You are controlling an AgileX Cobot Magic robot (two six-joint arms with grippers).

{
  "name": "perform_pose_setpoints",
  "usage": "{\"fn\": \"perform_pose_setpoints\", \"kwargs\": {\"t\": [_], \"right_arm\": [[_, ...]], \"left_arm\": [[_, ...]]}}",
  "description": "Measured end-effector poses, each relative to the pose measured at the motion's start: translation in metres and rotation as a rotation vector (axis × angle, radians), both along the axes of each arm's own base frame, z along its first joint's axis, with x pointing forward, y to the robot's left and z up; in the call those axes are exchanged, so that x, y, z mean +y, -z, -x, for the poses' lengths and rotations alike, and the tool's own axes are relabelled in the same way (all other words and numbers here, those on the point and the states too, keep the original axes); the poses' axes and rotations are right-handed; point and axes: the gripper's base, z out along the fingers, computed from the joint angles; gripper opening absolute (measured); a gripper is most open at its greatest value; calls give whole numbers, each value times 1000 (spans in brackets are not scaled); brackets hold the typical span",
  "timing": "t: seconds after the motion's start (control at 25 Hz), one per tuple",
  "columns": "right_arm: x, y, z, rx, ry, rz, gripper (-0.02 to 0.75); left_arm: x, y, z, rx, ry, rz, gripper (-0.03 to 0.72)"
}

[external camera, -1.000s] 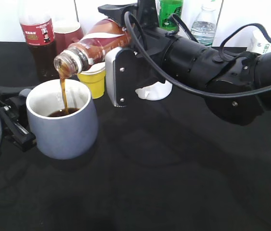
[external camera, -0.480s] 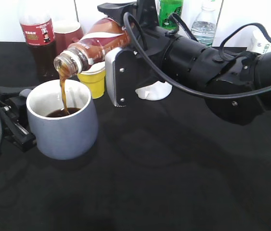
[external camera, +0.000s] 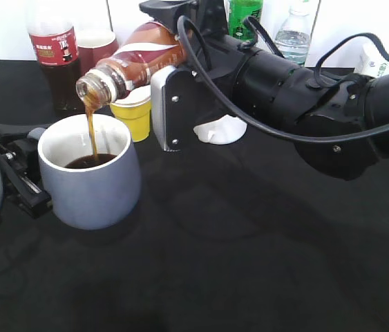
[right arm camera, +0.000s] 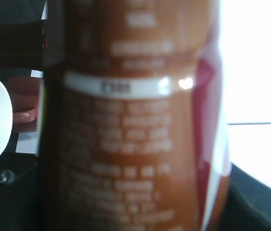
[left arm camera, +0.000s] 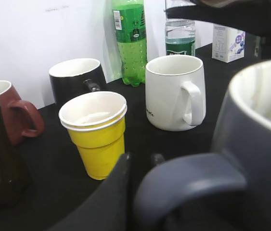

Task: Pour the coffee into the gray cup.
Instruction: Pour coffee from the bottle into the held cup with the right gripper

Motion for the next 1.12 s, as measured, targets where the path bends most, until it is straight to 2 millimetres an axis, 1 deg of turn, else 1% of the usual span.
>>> {"fn": "perform_pose_setpoints", "kwargs": {"t": [0.72, 0.88, 1.0, 1.12], "right_arm": [[0, 0, 0, -21, 1, 13, 526], [0, -1, 0, 64, -8, -64, 526], [1, 4, -1, 113, -12, -92, 526], [1, 6, -1, 208, -20, -169, 526]], "left_arm": [[0, 0, 0, 0, 1, 0, 72], [0, 0, 0, -1, 1, 0, 72], [0, -1, 0, -10, 3, 9, 72], [0, -1, 0, -10, 2, 10, 71]]}}
